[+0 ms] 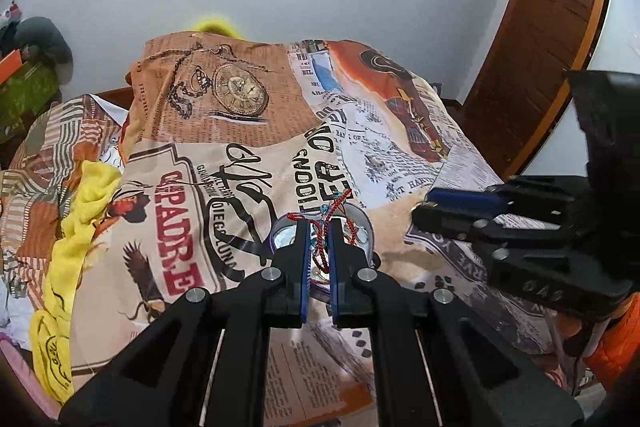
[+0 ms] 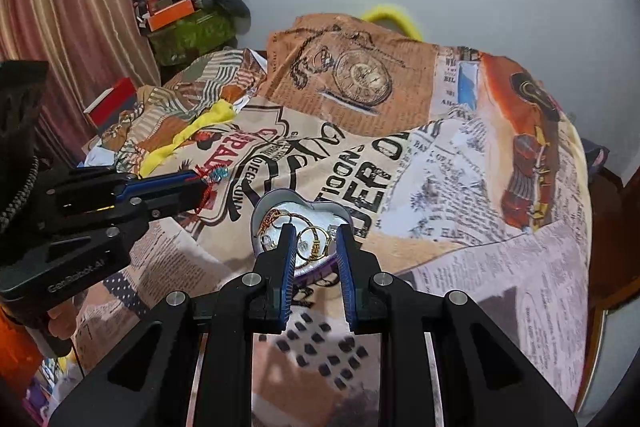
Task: Organize jewelry
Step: 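Carry both pieces over the heart tin and open both grippers to drop them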
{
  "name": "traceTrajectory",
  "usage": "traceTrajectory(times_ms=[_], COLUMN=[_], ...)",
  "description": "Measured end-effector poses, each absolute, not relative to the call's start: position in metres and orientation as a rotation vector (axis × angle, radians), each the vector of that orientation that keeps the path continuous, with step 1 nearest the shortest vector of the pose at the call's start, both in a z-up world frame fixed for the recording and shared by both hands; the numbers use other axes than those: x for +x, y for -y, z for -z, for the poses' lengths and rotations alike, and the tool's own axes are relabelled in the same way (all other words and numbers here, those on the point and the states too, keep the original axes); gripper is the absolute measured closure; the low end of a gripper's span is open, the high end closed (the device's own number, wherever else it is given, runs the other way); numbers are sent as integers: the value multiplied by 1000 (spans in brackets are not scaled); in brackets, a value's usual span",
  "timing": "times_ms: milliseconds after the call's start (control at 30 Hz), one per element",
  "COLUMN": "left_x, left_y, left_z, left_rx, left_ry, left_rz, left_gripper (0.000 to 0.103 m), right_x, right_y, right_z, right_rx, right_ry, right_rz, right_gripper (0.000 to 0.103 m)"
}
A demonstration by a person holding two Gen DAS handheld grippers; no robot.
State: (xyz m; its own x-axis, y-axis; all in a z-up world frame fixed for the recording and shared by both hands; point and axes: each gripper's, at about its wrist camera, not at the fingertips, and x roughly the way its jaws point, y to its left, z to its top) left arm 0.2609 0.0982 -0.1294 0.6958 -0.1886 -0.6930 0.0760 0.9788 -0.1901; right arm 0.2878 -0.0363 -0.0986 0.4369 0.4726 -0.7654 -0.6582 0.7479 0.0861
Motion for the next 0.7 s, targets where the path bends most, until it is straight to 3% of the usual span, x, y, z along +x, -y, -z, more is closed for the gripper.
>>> traceTrajectory(times_ms=[700], left_x=[316], left_y=[-104], left_z=[206], left_rx=[-278], left_ry=[-948], left_rz=[204], left_gripper=[97], right_x=[342], right_y=[4], right_z=[156], right_rx=[-210], right_ry=[-1110], right_rz=[-723], right_gripper=[85])
